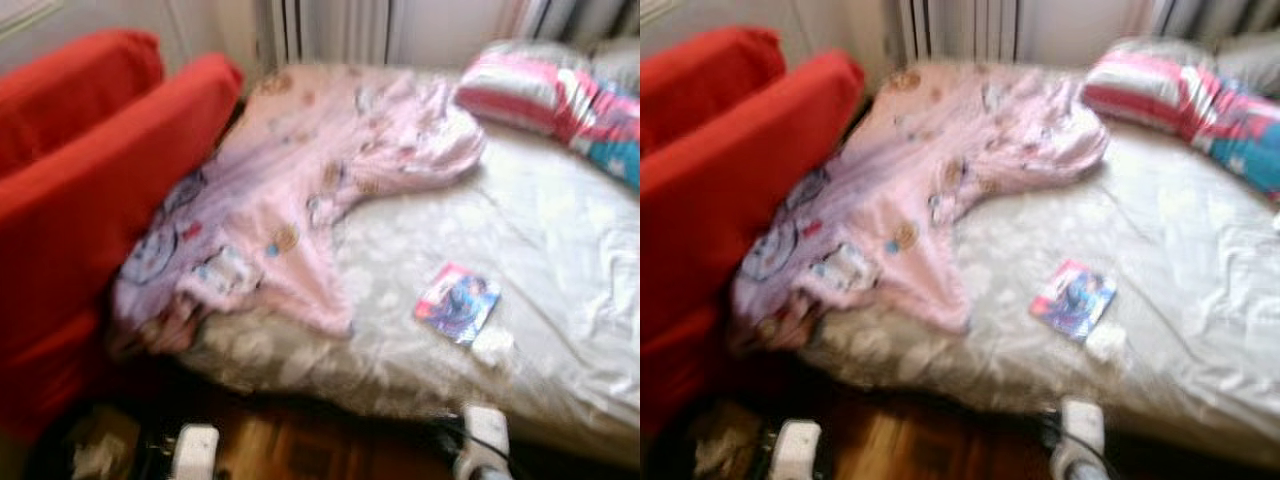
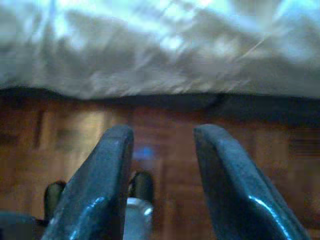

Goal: Clean up the room

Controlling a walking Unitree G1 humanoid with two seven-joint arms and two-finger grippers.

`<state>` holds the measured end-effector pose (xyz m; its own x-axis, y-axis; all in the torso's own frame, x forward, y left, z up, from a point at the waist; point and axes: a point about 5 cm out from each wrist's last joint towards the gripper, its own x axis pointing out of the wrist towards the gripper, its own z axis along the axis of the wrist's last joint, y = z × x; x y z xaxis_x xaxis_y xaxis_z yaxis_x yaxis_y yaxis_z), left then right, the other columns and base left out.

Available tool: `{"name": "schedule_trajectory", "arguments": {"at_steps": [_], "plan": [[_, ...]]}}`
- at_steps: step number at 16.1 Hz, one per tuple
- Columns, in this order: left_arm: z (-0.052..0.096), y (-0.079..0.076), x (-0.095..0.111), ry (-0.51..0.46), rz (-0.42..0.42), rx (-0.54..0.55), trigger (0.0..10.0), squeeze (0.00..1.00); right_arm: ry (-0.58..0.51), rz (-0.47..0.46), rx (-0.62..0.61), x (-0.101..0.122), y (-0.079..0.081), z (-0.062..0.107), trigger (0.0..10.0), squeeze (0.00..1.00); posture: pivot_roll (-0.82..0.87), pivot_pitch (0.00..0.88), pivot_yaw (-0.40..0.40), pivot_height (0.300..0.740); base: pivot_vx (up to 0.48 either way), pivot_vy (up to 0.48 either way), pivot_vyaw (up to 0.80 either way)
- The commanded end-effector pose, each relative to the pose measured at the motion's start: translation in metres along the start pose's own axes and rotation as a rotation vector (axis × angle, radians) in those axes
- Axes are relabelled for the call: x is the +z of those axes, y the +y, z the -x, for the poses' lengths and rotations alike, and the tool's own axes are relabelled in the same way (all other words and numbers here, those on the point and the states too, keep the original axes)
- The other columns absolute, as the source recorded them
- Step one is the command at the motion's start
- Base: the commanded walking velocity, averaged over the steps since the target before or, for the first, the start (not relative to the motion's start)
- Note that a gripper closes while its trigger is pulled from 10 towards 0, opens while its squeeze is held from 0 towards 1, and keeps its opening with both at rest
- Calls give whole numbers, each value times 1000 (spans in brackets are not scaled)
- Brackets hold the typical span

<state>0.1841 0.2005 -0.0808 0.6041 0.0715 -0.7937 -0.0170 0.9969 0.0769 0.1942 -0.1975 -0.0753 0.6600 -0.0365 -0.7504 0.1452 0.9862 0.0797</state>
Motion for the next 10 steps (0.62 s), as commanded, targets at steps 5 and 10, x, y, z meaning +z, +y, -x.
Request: {"name": "schedule_trajectory", "arguments": {"at_steps": [5, 10], "plan": [[3, 11, -9, 29, -13, 23, 10000, 0, -18, -12, 25, 3, 10, -2, 10000, 0, 127, 142, -22, 740, 287, 0, 0], [3, 12, -9, 19, -25, 20, 10000, 0, -18, -15, 21, 2, 9, -1, 10000, 0, 126, 124, -19, 740, 0, 0, 0]]}}
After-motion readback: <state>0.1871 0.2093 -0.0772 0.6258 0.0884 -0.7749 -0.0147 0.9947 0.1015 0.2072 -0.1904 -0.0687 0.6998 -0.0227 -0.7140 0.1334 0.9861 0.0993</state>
